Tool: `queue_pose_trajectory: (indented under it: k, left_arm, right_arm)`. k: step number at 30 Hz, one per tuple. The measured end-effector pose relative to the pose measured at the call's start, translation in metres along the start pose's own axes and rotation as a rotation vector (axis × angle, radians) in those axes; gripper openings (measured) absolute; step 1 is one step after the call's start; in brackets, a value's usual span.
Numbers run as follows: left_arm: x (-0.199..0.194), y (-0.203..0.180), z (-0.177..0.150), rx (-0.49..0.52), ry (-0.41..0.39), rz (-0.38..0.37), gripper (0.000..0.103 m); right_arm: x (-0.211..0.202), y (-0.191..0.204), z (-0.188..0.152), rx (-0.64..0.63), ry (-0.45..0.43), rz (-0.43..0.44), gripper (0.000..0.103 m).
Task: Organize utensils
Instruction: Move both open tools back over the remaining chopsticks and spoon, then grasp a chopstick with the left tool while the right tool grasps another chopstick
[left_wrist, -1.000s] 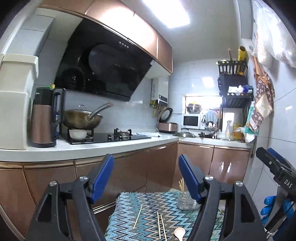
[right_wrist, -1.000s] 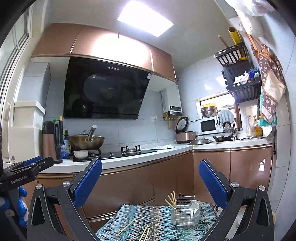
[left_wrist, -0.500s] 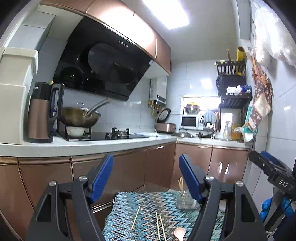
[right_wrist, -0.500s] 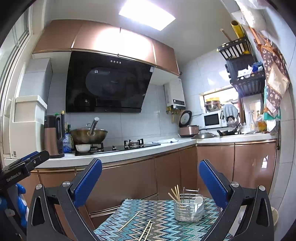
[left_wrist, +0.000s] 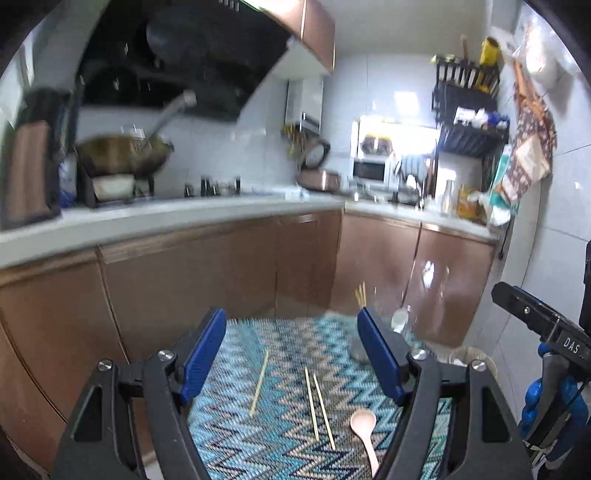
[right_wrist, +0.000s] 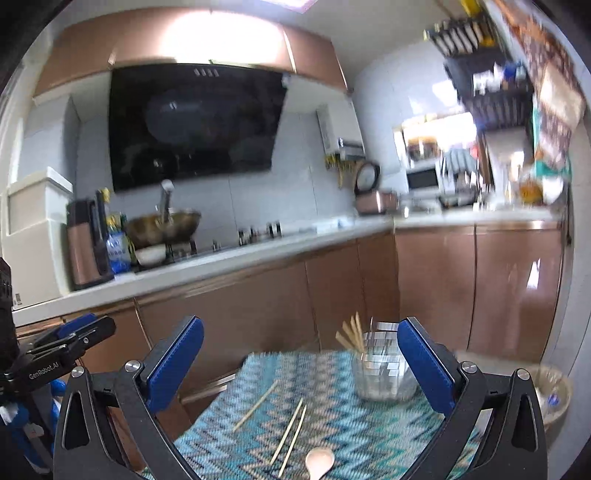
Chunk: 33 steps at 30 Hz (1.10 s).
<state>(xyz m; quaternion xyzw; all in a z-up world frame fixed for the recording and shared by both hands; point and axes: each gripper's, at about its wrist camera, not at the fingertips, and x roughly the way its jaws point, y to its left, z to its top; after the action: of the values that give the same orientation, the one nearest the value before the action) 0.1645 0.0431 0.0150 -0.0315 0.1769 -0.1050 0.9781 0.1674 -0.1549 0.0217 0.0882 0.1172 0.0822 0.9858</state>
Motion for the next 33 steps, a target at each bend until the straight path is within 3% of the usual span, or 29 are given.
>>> queue_pose_trajectory:
  k: [8, 12, 17, 21, 23, 25, 28, 33]
  left_arm:
    - [0.099, 0.012, -0.041, -0.082, 0.291, -0.093, 0.072]
    - [0.152, 0.009, -0.063, -0.08, 0.437, -0.117, 0.071]
    - [0.219, 0.005, -0.088, -0.065, 0.601, -0.122, 0.071]
    - [0.26, 0.003, -0.102, -0.044, 0.685, -0.113, 0.069]
    - [0.281, 0.0, -0.111, -0.027, 0.729, -0.111, 0.061]
    - [0.3, -0.003, -0.119, -0.017, 0.772, -0.105, 0.048]
    - [0.321, -0.004, -0.128, -0.018, 0.81, -0.103, 0.038]
    - [0.345, -0.005, -0.136, -0.005, 0.846, -0.112, 0.034]
  right_arm:
    - [0.065, -0.019, -0.035, 0.017, 0.194, -0.005, 0.1]
    - [0.097, -0.033, -0.049, 0.05, 0.3, 0.001, 0.076]
    - [0.142, -0.048, -0.074, 0.086, 0.458, 0.024, 0.056]
    - [0.178, -0.054, -0.092, 0.089, 0.57, 0.049, 0.041]
    - [0.194, -0.057, -0.1, 0.091, 0.612, 0.052, 0.038]
    - [0.205, -0.059, -0.106, 0.086, 0.639, 0.052, 0.037]
    - [0.223, -0.061, -0.115, 0.072, 0.675, 0.056, 0.036]
    - [0.249, -0.059, -0.124, 0.043, 0.72, 0.071, 0.036]
